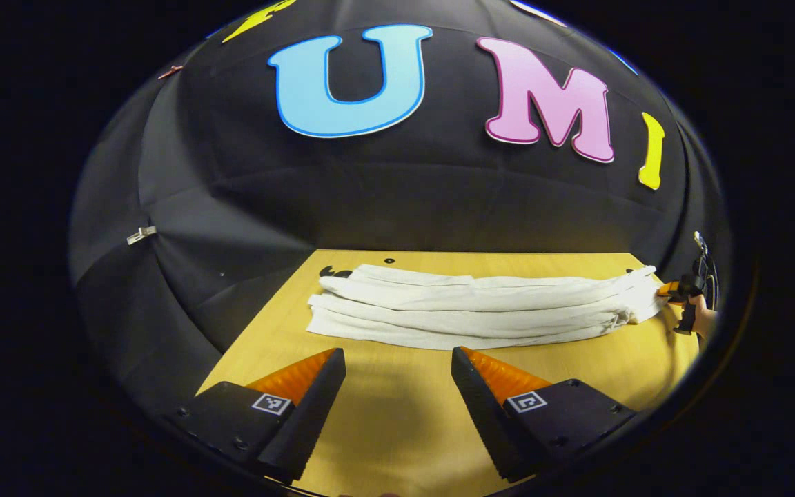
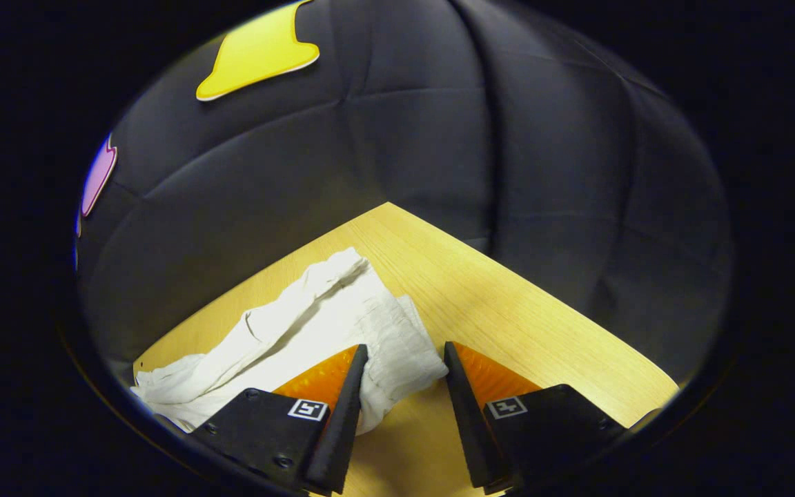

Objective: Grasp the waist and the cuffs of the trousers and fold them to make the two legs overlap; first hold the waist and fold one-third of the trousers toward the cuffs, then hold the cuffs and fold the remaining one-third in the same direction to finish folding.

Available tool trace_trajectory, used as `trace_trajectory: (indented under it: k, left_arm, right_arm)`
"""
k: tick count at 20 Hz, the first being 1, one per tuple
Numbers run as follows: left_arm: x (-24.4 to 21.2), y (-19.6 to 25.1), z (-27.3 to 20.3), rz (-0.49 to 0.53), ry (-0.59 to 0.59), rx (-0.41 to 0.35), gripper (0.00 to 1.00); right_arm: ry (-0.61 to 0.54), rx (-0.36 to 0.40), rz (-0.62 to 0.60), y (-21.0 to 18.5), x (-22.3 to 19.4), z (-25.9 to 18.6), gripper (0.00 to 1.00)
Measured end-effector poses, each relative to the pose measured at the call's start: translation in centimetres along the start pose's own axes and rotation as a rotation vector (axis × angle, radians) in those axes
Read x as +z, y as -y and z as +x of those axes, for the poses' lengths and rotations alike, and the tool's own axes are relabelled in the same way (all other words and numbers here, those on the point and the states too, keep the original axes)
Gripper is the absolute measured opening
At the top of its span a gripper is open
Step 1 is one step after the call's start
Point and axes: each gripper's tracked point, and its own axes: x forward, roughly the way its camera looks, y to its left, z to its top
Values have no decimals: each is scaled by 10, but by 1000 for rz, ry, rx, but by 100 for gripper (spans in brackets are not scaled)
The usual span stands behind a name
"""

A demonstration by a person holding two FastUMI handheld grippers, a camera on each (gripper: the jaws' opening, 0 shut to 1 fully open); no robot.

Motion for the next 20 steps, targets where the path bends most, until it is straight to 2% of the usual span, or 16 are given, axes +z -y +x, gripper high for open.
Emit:
trace_trajectory:
  k: [1, 2, 3, 4, 5, 6, 7, 8, 9, 10, 12, 14, 17, 20]
  left_arm:
    - [-1, 8, 1, -1, 0, -18, 98]
    - [-2, 12, 1, 5, 0, -25, 98]
    - [-5, 15, 3, 8, -4, -29, 98]
    - [-7, 19, 3, 8, -7, -36, 98]
    - [-9, 20, 4, 2, -11, -39, 98]
    - [-11, 22, 4, -4, -15, -42, 98]
    - [-14, 24, 5, -6, -18, -43, 98]
    - [-16, 24, 6, -8, -21, -43, 98]
    - [-18, 26, 7, -8, -24, -46, 98]
    - [-18, 26, 6, -5, -24, -46, 98]
    - [-18, 27, 5, -2, -22, -48, 98]
    - [-17, 26, 3, 3, -20, -48, 98]
    - [-18, 23, 3, 27, -17, -41, 98]
    - [-18, 25, 1, 46, -19, -47, 98]
  right_arm:
    - [-21, 10, 4, -3, -6, -1, 68]
    - [-7, 14, -1, -6, -2, -1, 46]
    - [-23, 25, -6, -8, -7, 1, 46]
    - [-21, 27, -6, -10, -4, -1, 53]
    - [-24, 32, -14, -7, -4, 1, 39]
    - [-42, 38, -6, -9, -5, 0, 49]
    - [-31, 40, -11, -11, 2, -2, 30]
    - [-38, 36, -4, -12, 1, -4, 27]
    - [-27, 32, 11, -14, 2, -5, 32]
    - [-24, 31, 16, -17, 1, -6, 21]
    - [-23, 29, -5, -16, 0, -4, 14]
    - [3, 21, -46, -19, 9, -7, 14]
    - [60, 15, -172, -30, 27, -22, 14]
    - [121, 47, -237, -49, 47, -40, 14]
